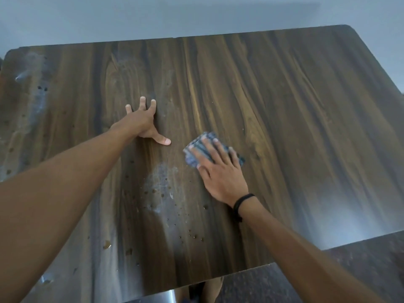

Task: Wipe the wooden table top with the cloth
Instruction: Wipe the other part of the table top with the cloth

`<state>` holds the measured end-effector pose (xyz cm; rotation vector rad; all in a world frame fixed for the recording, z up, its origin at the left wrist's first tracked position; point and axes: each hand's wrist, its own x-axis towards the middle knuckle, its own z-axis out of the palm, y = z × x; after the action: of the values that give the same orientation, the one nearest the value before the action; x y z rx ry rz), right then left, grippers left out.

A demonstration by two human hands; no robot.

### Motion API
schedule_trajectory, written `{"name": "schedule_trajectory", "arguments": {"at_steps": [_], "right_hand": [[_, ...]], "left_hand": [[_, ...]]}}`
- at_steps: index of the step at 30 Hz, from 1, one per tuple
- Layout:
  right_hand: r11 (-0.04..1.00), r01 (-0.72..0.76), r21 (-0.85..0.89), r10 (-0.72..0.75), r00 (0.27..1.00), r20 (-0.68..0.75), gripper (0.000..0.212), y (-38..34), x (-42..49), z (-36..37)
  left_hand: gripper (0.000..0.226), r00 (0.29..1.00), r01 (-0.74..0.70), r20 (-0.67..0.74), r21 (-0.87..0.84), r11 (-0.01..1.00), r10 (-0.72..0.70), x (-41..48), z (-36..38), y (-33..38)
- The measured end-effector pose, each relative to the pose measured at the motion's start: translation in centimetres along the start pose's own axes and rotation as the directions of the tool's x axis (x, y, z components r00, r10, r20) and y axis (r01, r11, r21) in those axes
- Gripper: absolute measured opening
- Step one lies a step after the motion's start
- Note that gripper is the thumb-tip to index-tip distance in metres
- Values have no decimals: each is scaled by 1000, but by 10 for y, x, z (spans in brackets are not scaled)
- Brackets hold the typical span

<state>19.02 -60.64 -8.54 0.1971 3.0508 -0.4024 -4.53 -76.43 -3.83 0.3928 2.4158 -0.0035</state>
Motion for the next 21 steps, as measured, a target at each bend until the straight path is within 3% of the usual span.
{"name": "schedule_trajectory", "arguments": {"at_steps": [2, 3, 6, 10, 11, 14, 15, 18, 19, 21], "right_hand": [[989, 150, -14, -149, 988, 43, 52, 21, -7, -6], [992, 123, -16, -122, 992, 42, 52, 35, -1, -13], [988, -146, 53, 146, 989, 8, 52, 41, 8, -21], [996, 87, 24, -89, 994, 69, 53, 22, -25, -8], [997, 78, 30, -80, 994, 74, 52, 28, -21, -12], [990, -130, 50, 128, 991, 42, 52, 19, -12, -17], [992, -121, 36, 120, 993, 20, 52, 7, -21, -11], [997, 81, -5, -81, 995, 56, 52, 5, -50, -4], [998, 61, 6, -61, 996, 62, 52, 15, -47, -9], [991, -126, 46, 124, 991, 41, 51, 21, -40, -19]], "left_hand": [[162, 1000, -11, -7, -19, 1000, 11, 0, 2, -2], [163, 1000, -12, -18, -27, 1000, 11, 0, 3, -3], [162, 1000, -7, -29, -56, 998, 6, 0, 4, -4], [143, 989, -50, -142, -10, 999, 48, -9, 16, -6], [136, 984, -55, -169, -6, 998, 53, -11, 21, -7], [121, 979, -49, -196, 13, 999, 51, -17, 29, -6], [121, 980, -53, -189, 19, 998, 56, -19, 30, -6], [140, 990, -71, -122, 8, 997, 71, -23, 32, -11], [147, 993, -73, -96, 0, 997, 73, -25, 33, -14], [156, 994, -83, -71, 6, 997, 83, -31, 36, -18]]}}
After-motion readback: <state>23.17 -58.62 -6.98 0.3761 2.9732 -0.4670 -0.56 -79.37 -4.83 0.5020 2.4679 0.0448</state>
